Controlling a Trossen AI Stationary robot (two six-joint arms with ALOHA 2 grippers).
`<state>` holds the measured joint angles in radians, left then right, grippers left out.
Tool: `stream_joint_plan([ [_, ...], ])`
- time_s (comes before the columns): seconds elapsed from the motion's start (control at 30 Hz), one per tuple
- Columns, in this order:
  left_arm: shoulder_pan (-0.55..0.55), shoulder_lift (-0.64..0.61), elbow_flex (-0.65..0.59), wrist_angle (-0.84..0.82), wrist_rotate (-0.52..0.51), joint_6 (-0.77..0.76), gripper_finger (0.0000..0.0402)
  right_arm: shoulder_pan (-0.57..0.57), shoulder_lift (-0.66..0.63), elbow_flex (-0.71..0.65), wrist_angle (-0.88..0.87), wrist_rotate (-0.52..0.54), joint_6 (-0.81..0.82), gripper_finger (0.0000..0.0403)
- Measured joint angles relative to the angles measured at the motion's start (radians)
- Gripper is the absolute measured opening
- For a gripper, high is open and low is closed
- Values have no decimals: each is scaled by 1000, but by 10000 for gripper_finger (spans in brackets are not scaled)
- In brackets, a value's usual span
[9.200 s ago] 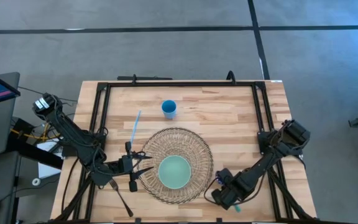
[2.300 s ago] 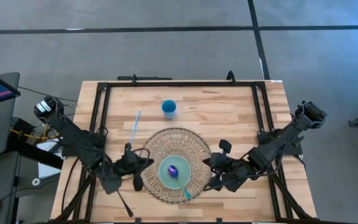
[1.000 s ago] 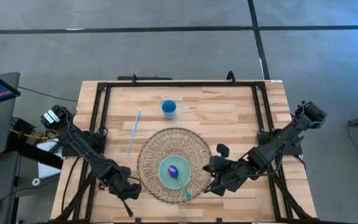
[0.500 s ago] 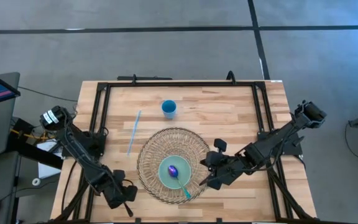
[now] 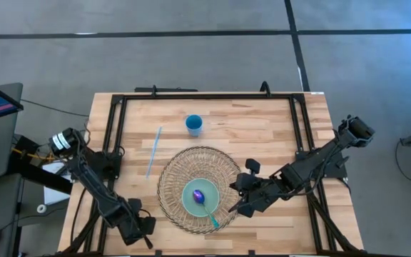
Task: Pick & Place Utensil
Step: Put the black fork into the green bowl on the brown placemat
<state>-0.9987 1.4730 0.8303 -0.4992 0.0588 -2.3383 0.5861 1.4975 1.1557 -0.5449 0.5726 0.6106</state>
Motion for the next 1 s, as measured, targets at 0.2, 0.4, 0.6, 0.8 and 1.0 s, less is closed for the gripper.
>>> stream_joint_plan([
  [0.2,-3,10,1,8,1,0,88,0,0,0,0,0,0,13],
  [0.4,-2,-13,-1,8,-6,0,88,0,0,0,1,0,0,13],
  [0.6,3,-16,-1,9,-6,0,88,0,0,0,1,0,0,13],
  [0.8,5,-16,-11,10,-55,3,88,0,0,0,1,0,0,13],
  [1.0,6,-17,-22,14,-2,-8,88,1,0,0,1,0,0,13],
])
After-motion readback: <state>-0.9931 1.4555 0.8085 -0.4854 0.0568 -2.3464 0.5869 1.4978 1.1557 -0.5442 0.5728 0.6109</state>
